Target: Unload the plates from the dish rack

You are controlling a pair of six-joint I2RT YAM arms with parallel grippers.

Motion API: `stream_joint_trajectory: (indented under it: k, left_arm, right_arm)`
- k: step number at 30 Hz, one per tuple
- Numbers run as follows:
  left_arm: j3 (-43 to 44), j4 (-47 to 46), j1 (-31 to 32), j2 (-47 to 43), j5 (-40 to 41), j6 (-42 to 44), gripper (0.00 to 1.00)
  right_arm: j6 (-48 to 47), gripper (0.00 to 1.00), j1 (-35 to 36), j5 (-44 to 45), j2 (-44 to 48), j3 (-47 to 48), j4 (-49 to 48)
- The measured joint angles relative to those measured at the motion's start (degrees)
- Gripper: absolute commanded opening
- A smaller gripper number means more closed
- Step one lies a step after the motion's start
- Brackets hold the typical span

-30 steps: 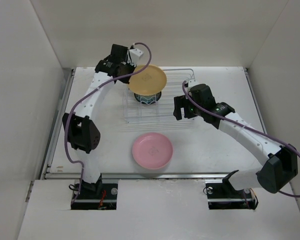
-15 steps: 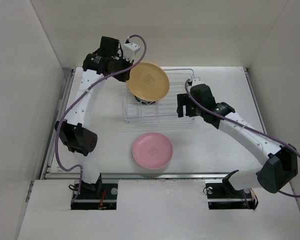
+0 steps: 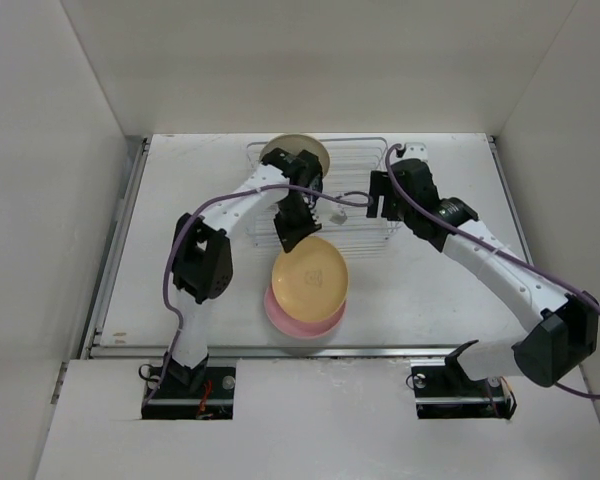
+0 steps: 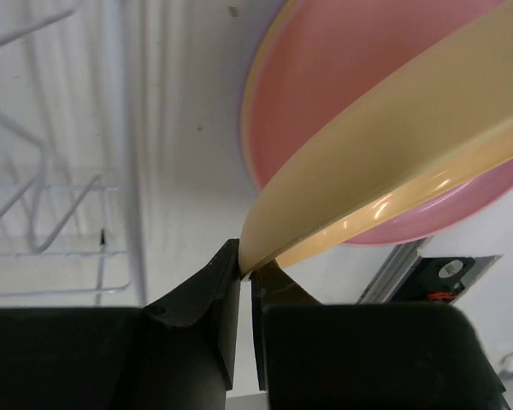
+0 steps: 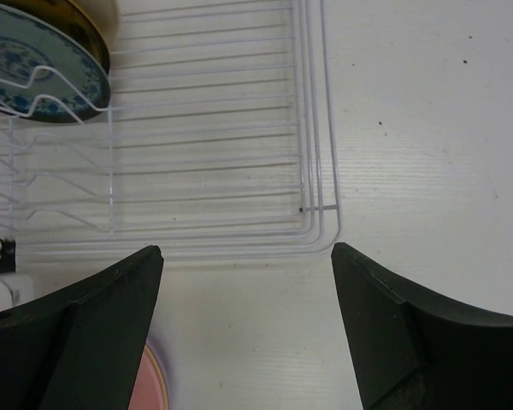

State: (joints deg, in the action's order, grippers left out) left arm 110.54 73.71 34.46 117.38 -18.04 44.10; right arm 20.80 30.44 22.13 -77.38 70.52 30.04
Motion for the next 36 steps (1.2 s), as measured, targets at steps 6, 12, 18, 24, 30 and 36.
stream_joint_trajectory:
  k: [6,12,18,24,30,36]
  left_arm:
    - [-1.8,1.3,2.2,0.7,1.8,0.2,0.45]
    - [-1.8,1.4,1.8,0.7,1.7,0.2,0.52]
    - [-1.7,1.4,-1.4,0.7,0.4,-2.2,0.47]
    - [-1.7,4.5,-13.2,-2.2,-5.3,-8.7,0.47]
    - [-1.7,2.4,-24.6,-8.7,-6.0,-14.8,0.47]
    - [-1.5,2.1,-28.5,-10.3,-7.5,-18.7,0.47]
  right_arm:
    - [0.0,0.86,-0.1,1.1,0.0,-0.3,1.7]
    - [0.1,0.86,-0.1,1.0,1.2,-1.8,1.7]
    - [-2.3,0.8,0.3,-2.8,2.4,-3.0,0.9]
    - [-9.4,0.8,11.4,-14.7,4.9,-6.8,0.8]
    - [-13.6,0.79,26.6,-16.3,-5.0,-6.5,0.7]
    - [-15.3,0.82,35.6,-12.5,-12.6,-6.5,0.8]
